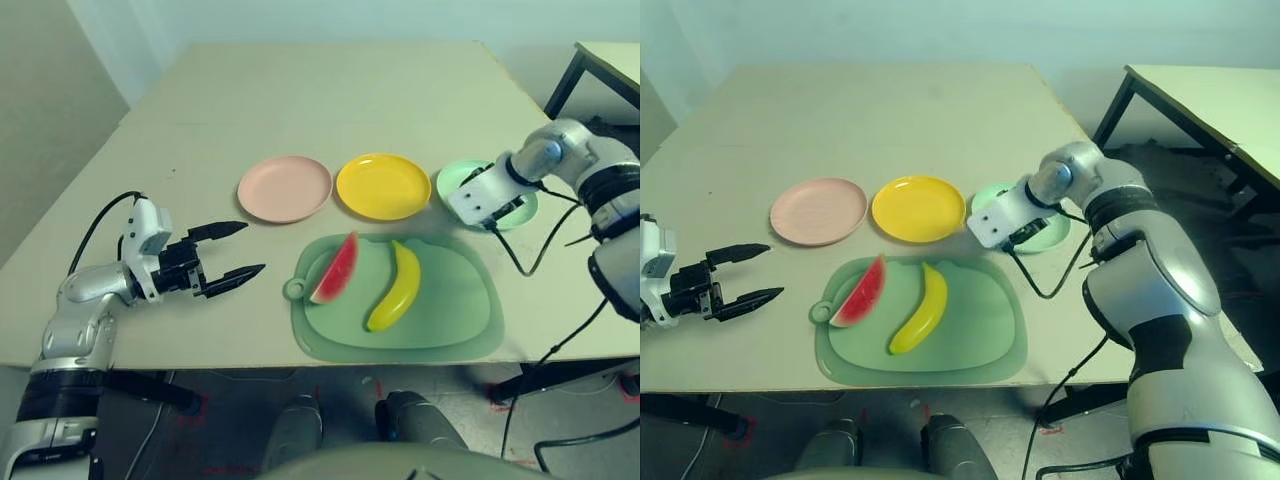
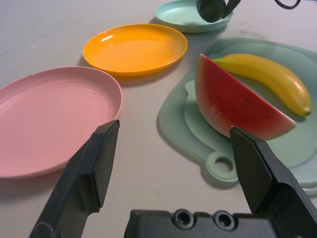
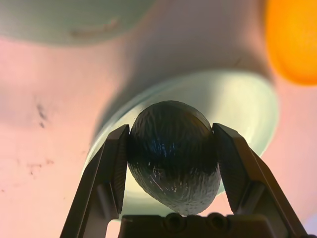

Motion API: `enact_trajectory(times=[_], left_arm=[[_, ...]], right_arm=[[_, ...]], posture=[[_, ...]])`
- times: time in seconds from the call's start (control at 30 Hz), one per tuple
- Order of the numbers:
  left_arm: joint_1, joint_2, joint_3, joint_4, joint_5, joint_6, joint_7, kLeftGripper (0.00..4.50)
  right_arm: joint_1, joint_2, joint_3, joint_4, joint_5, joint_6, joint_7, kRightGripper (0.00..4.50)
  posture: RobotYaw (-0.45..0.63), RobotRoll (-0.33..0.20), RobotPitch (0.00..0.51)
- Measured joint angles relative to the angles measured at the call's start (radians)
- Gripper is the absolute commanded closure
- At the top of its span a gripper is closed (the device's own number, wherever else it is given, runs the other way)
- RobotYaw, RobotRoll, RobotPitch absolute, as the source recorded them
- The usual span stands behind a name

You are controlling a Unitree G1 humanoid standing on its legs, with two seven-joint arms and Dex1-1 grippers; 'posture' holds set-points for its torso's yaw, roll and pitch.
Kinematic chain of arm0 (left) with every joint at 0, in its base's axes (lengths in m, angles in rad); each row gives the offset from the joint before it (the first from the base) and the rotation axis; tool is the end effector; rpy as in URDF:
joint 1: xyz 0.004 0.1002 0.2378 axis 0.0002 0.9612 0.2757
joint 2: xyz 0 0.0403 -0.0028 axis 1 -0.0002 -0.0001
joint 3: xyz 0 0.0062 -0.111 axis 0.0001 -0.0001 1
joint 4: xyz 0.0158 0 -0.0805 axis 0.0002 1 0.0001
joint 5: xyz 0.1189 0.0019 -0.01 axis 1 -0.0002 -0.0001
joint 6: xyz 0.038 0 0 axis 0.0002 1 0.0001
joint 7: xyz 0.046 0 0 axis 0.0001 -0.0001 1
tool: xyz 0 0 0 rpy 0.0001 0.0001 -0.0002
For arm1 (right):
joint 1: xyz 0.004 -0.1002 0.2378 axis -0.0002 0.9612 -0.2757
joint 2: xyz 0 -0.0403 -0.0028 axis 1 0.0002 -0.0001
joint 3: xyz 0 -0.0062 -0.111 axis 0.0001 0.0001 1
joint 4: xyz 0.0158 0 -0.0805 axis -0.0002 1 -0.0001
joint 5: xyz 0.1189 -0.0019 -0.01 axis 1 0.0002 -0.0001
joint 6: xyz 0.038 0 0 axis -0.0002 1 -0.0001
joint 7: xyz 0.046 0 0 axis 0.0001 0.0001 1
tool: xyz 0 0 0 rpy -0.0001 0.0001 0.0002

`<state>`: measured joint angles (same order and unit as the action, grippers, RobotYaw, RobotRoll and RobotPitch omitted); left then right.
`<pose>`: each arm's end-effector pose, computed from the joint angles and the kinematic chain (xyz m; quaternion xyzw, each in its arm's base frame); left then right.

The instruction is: Place the fruits into color-matched plates.

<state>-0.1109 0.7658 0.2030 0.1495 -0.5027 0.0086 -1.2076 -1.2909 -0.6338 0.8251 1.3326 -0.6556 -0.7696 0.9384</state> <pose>0.2345 0.3314 0.1268 0.1234 0.0242 -0.4629 0.8774 0.3840 -0.2248 0.2014 -0.7228 0.2105 0.5049 0.4223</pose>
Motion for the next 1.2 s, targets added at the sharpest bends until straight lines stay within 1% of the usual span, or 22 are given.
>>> enact_trajectory(times=[0.07, 0.13, 0.23, 0.37, 0.43, 0.5, 0.6, 0.63, 0.67, 0.7, 0.77, 0.83, 0.87, 0.9, 0.97, 1.0, 1.1, 1.2], left_arm=[[0.012, 0.0, 0.0, -0.007, 0.0, 0.001, 0.002, 0.0], [0.022, 0.0, 0.0, -0.015, 0.0, 0.003, 0.001, 0.0], [0.022, 0.0, 0.0, -0.015, 0.0, 0.008, 0.001, 0.0], [0.016, 0.0, 0.0, -0.014, 0.0, 0.009, -0.003, 0.0], [0.004, 0.0, -0.001, -0.009, 0.003, 0.007, -0.012, 0.0], [-0.017, 0.001, -0.003, 0.009, 0.013, 0.0, -0.026, 0.0], [-0.04, 0.002, -0.004, 0.027, 0.019, -0.004, -0.05, 0.0], [-0.045, 0.003, -0.005, 0.033, 0.02, -0.008, -0.061, 0.0], [-0.052, 0.004, -0.009, 0.043, 0.024, -0.016, -0.08, 0.0], [-0.058, 0.004, -0.014, 0.049, 0.027, -0.021, -0.094, 0.0], [-0.069, 0.004, -0.025, 0.053, 0.03, -0.03, -0.122, 0.0], [-0.076, 0.004, -0.03, 0.059, 0.032, -0.033, -0.144, 0.0], [-0.077, 0.005, -0.03, 0.063, 0.033, -0.034, -0.148, 0.0], [-0.079, 0.005, -0.031, 0.069, 0.033, -0.034, -0.155, 0.0], [-0.081, 0.005, -0.033, 0.074, 0.036, -0.034, -0.162, 0.0], [-0.083, 0.005, -0.035, 0.078, 0.037, -0.034, -0.163, 0.0], [-0.091, 0.004, -0.036, 0.078, 0.038, -0.034, -0.163, 0.0], [-0.096, 0.004, -0.04, 0.078, 0.038, -0.034, -0.163, 0.0]], right_arm=[[0.008, 0.008, 0.001, 0.013, -0.032, 0.023, -0.042, 1.66], [0.017, 0.013, 0.004, 0.018, -0.069, 0.051, -0.088, 0.92], [0.017, 0.018, 0.007, 0.022, -0.108, 0.082, -0.155, 0.02], [0.011, 0.018, 0.006, 0.022, -0.142, 0.102, -0.202, 0.02], [-0.012, 0.017, -0.002, 0.022, -0.142, 0.086, -0.187, 0.02], [-0.057, 0.017, -0.038, 0.018, -0.123, 0.046, -0.122, 0.02], [-0.112, 0.024, -0.112, -0.008, -0.043, -0.037, 0.036, 0.02], [-0.114, 0.031, -0.14, -0.021, -0.003, -0.061, 0.099, 0.02], [-0.106, 0.046, -0.172, -0.048, 0.061, -0.106, 0.2, 0.02], [-0.089, 0.059, -0.189, -0.083, 0.114, -0.141, 0.273, 0.02], [-0.016, 0.08, -0.211, -0.197, 0.244, -0.183, 0.437, 0.02], [0.09, 0.073, -0.208, -0.365, 0.379, -0.168, 0.583, 0.02], [0.121, 0.068, -0.196, -0.425, 0.423, -0.153, 0.617, 0.02], [0.156, 0.046, -0.164, -0.522, 0.475, -0.122, 0.645, 0.02], [0.188, 0.008, -0.094, -0.672, 0.542, -0.073, 0.665, 0.02], [0.195, -0.001, -0.069, -0.717, 0.56, -0.058, 0.667, 0.02], [0.206, 0.006, -0.02, -0.788, 0.577, -0.021, 0.67, 0.02], [0.208, 0.053, -0.016, -0.784, 0.555, -0.026, 0.671, 0.02]], posture=[[0.02, 0.0, 0.043], [0.02, 0.0, 0.043], [0.01, 0.0, 0.04], [-0.01, 0.0, 0.04], [-0.01, 0.0, 0.042], [-0.03, 0.0, 0.043], [-0.04, 0.0, 0.047], [-0.04, 0.0, 0.047], [-0.04, 0.0, 0.05], [-0.04, 0.0, 0.052], [-0.04, 0.0, 0.054], [-0.05, 0.0, 0.055], [-0.05, 0.0, 0.055], [-0.05, 0.0, 0.057], [-0.04, 0.0, 0.059], [-0.04, 0.0, 0.059], [-0.04, 0.0, 0.06], [-0.03, 0.0, 0.062]])
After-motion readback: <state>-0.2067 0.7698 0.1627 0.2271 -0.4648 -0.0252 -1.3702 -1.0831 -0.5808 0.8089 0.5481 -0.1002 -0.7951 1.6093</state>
